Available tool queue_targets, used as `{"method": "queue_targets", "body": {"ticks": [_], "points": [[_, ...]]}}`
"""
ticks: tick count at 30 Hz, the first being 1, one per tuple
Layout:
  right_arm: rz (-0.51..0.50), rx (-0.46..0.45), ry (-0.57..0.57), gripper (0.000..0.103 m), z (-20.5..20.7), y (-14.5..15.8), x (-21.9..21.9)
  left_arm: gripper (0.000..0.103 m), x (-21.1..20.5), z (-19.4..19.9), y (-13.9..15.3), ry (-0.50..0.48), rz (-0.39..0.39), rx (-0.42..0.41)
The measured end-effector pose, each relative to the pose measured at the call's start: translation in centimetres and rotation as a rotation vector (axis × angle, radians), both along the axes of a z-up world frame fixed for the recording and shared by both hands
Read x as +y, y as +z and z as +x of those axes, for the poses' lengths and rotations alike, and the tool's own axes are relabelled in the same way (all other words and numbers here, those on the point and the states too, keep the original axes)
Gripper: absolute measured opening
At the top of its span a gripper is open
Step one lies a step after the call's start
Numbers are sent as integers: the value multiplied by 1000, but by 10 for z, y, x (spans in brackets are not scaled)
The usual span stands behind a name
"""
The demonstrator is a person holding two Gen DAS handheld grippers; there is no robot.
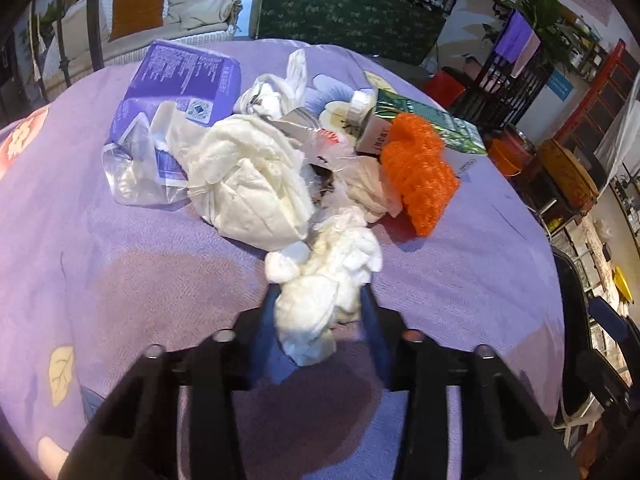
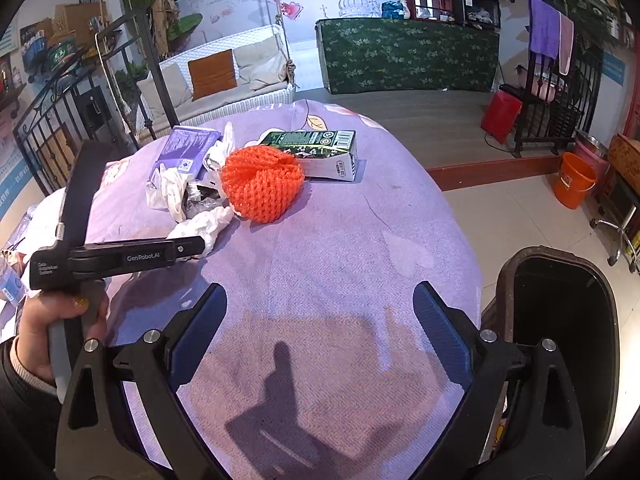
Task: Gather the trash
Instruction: 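Move both tools back to the table and grasp white tissue with the left tool, then grasp the orange foam net with the right tool while the left tool holds tissue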
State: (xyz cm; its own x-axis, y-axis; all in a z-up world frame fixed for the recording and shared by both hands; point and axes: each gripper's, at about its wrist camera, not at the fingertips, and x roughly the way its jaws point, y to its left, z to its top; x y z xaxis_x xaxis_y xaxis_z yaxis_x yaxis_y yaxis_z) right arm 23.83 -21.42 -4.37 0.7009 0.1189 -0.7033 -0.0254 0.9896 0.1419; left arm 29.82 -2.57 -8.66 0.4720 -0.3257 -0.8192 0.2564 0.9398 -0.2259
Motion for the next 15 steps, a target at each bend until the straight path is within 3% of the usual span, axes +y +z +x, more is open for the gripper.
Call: {"method": "queue_targets", "body": {"ticks": [4,9,15], "points": [[4,5,15,93,10,-1,5,24,10,-17,7,13,-25,-19],[-2,2,48,93,22,1,16,22,27,-41,20,34,-80,-51],[-1,12,87,93,48,2,31,22,38,-66,30,74,-85,-99]]}}
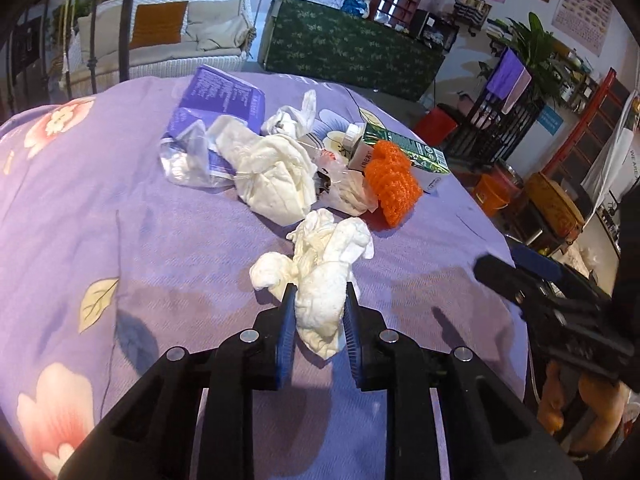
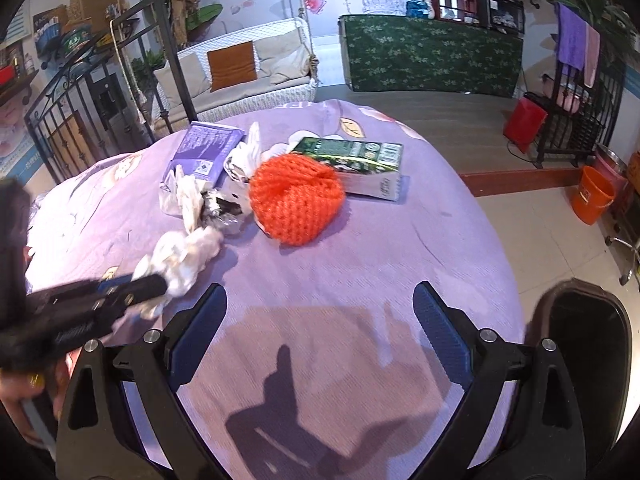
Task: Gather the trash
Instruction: 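Grasp the orange foam net with the right tool while the left tool holds tissue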
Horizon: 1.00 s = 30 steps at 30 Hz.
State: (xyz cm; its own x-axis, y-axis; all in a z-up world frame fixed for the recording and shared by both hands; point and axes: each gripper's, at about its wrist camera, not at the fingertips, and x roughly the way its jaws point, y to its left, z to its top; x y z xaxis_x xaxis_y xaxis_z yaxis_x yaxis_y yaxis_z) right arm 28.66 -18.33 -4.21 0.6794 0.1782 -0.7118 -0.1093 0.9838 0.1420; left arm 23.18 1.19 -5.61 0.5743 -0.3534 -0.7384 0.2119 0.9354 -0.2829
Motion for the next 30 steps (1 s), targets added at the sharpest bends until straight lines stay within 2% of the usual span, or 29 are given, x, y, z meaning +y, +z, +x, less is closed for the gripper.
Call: {"method": "queue_targets", "body": {"ticks": [4,13,15,18,20,21,22,26,30], "points": [[-18,27,29,93,25,-3,14,22,5,-9,5,22,-13,-12],[-128,96,60,91,90,-20,45,22,10,-22,7,46,-32,-26],[-138,112,62,84,98,-23,47,22,11,-24,7,44,-36,-27],[-136,133,56,67,105,-29,47,22,11,-27,7,40,-47,-26],[-96,141,50,36,106,-32,42,22,11,-27,7,38,-51,-27],[-79,139,40,34,104,-31,39,22,11,-26,6,36,-52,-26],[-73,136,38,26,104,-31,39,22,11,-26,6,34,-53,-24],[-59,89,31,21,84,-21,31,22,8,-30,5,35,-53,-27],[-60,35,31,21,51,-6,24,22,4,-37,8,34,-68,-42]]}}
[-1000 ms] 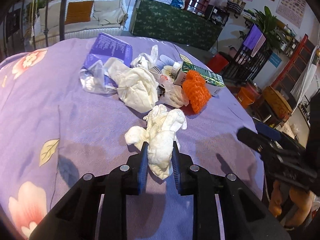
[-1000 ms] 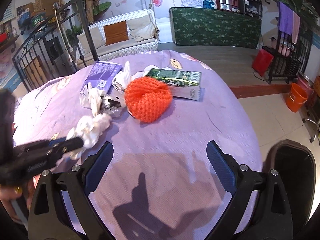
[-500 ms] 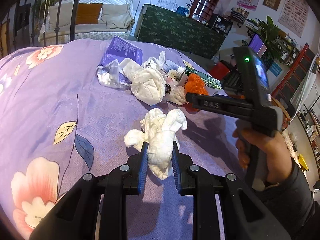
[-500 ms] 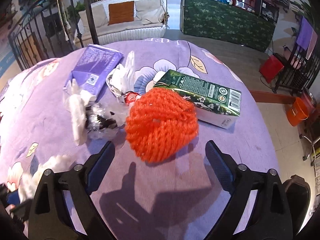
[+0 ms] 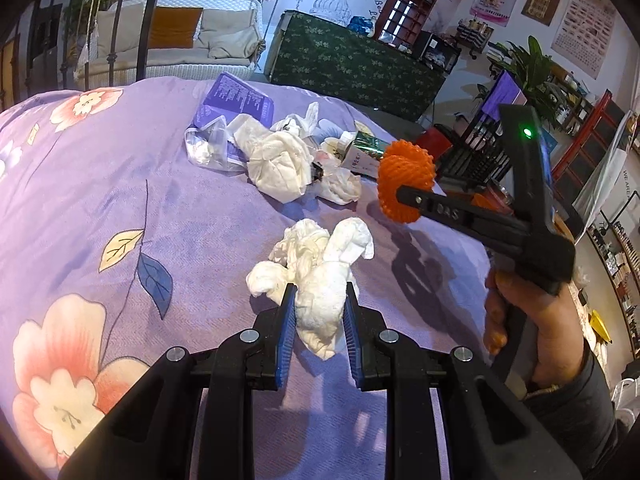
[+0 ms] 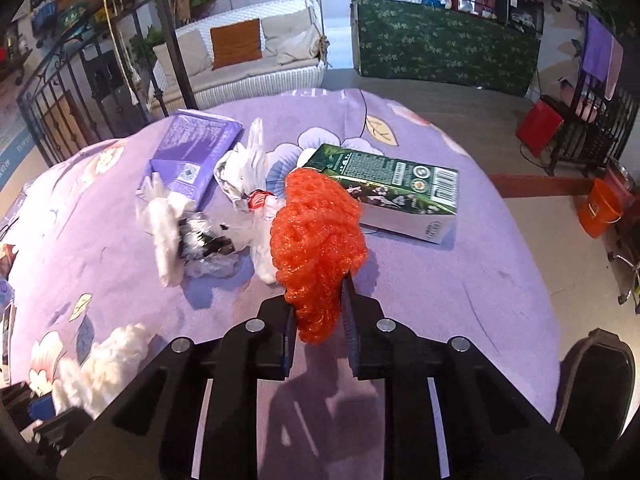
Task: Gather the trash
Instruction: 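Grasp the orange foam net with the right tool while the left tool holds tissue, then carry both tools over the black bin and release the orange net with the right tool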
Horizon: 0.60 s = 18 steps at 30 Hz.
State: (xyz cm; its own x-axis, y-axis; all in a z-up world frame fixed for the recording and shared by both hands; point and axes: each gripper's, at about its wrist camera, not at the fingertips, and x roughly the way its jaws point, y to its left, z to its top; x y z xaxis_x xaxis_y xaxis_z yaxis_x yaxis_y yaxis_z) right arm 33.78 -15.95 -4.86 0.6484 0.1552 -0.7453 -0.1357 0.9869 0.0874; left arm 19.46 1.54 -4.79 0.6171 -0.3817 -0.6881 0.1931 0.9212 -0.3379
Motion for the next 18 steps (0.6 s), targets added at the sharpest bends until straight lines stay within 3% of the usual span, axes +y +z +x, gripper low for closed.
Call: {"method": "queue_targets", "body": {"ticks": [7,18], "points": [[15,-72,-32,21,-61,22,-28,22,-18,-17,11,-49,-9,-42],[34,-112,-223,21,-157,32,-107,22,-69,-41,22,-182,-9,-99]]}}
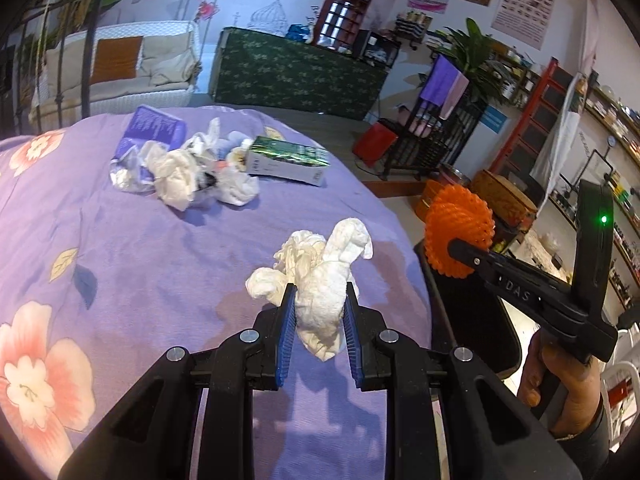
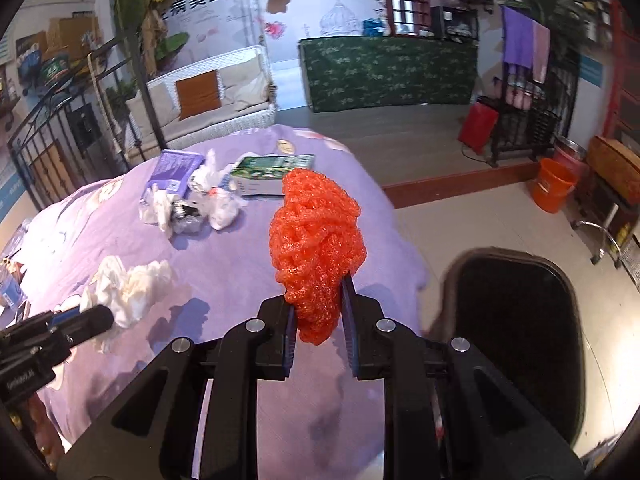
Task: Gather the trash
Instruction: 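Carry both tools over the black bin and release the orange net with the right tool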
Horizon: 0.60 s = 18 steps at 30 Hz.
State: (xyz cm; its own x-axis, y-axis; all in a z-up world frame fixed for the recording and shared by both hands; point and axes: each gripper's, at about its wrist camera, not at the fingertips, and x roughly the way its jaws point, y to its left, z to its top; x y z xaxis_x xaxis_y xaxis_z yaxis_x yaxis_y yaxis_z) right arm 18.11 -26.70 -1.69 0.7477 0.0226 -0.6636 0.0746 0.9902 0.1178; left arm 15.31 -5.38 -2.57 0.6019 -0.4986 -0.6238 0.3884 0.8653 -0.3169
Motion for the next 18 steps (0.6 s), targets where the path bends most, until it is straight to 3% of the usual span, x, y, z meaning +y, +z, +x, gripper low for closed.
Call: {"method": "queue_targets", "body": {"ticks": [10,18], "points": [[-4,45,-206,21,-53,-19,-79,22,-61,-14,7,-164,15,-45],[38,122,-299,21,-62,-52,-118,22,-117,-23,4,-302,46,-57]]}}
